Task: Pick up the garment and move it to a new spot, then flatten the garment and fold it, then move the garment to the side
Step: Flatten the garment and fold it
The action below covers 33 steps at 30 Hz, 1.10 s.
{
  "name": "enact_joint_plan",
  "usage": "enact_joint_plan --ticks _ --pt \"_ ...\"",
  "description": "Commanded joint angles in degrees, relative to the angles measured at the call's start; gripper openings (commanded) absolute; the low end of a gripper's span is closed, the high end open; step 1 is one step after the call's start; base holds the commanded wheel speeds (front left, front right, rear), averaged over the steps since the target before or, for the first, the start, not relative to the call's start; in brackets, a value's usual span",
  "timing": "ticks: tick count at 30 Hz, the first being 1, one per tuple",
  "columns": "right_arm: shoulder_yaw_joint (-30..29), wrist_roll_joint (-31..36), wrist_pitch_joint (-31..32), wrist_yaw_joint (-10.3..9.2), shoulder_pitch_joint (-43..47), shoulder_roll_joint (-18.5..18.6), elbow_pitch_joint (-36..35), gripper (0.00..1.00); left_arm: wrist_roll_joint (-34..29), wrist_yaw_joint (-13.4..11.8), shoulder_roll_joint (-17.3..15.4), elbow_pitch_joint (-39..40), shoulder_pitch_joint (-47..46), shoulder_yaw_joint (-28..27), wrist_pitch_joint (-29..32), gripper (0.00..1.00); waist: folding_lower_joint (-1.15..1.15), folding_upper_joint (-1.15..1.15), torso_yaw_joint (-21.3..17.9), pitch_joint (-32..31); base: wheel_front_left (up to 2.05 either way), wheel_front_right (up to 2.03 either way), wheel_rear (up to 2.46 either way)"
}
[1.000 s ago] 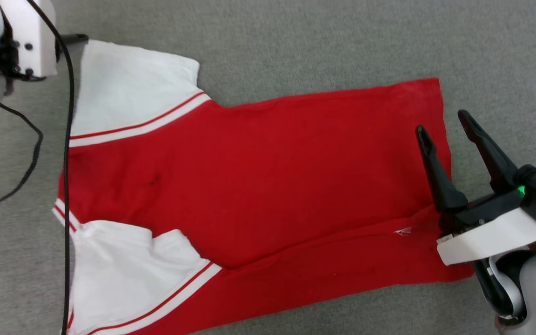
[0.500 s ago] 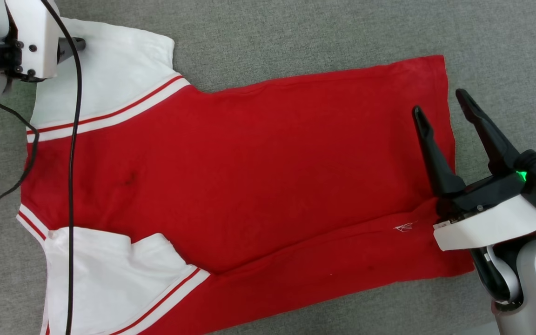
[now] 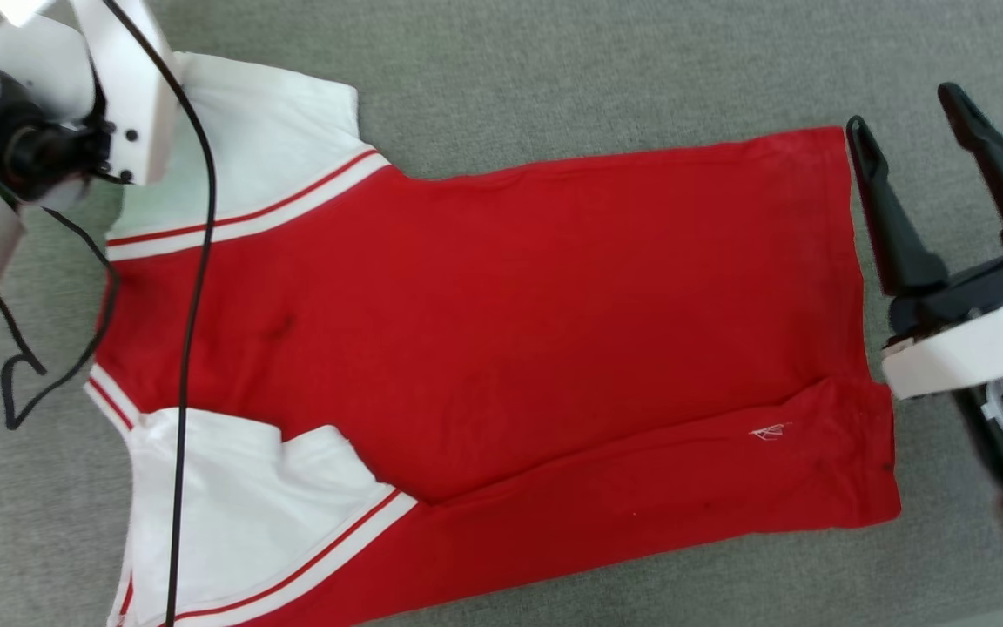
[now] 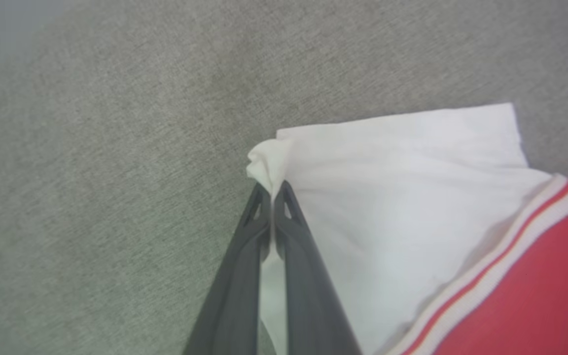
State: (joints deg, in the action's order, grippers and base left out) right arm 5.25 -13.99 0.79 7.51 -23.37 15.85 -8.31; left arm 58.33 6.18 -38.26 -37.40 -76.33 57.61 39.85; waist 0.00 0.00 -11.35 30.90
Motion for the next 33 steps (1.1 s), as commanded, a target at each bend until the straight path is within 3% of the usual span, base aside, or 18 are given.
enact_joint_plan --ticks 1,5,11,16,21,33 --pt "0.2 -0.1 1.3 -0.05 -1.1 1.5 0.2 1.00 -0.2 0.3 0.5 0.4 0.8 0.2 -0.9 0.00 0.00 0.00 1.1 -1.5 0.00 0.00 0.00" --pt "1.1 -4.2 10.2 -0.05 -4.7 7.5 1.9 1.00 -0.8 1.0 1.4 2.6 2.1 1.7 -4.0 0.00 0.00 0.00 3.0 -3.9 0.00 0.00 0.00" --pt "4.4 -13.3 29.5 -0.05 -9.4 17.1 7.9 1.00 -0.6 1.2 2.6 6.5 3.7 3.5 -8.3 0.00 0.00 0.00 5.7 -6.2 0.00 0.00 0.00" --pt "8.0 -19.2 41.4 -0.05 -13.4 21.5 13.4 1.00 -1.6 1.3 2.3 10.1 3.2 5.4 -10.7 0.00 0.00 0.00 7.5 -6.4 0.00 0.00 0.00" --pt "10.5 -21.4 46.5 -0.05 -17.2 21.0 19.4 1.00 -2.9 1.3 2.1 12.8 1.9 6.9 -12.5 0.00 0.00 0.00 9.3 -5.2 0.00 0.00 0.00" --pt "18.7 -19.9 44.8 -0.04 -18.0 17.0 33.9 1.00 -4.2 1.3 2.6 16.4 0.2 8.3 -16.1 0.00 0.00 0.00 12.3 -2.4 0.00 0.00 0.00"
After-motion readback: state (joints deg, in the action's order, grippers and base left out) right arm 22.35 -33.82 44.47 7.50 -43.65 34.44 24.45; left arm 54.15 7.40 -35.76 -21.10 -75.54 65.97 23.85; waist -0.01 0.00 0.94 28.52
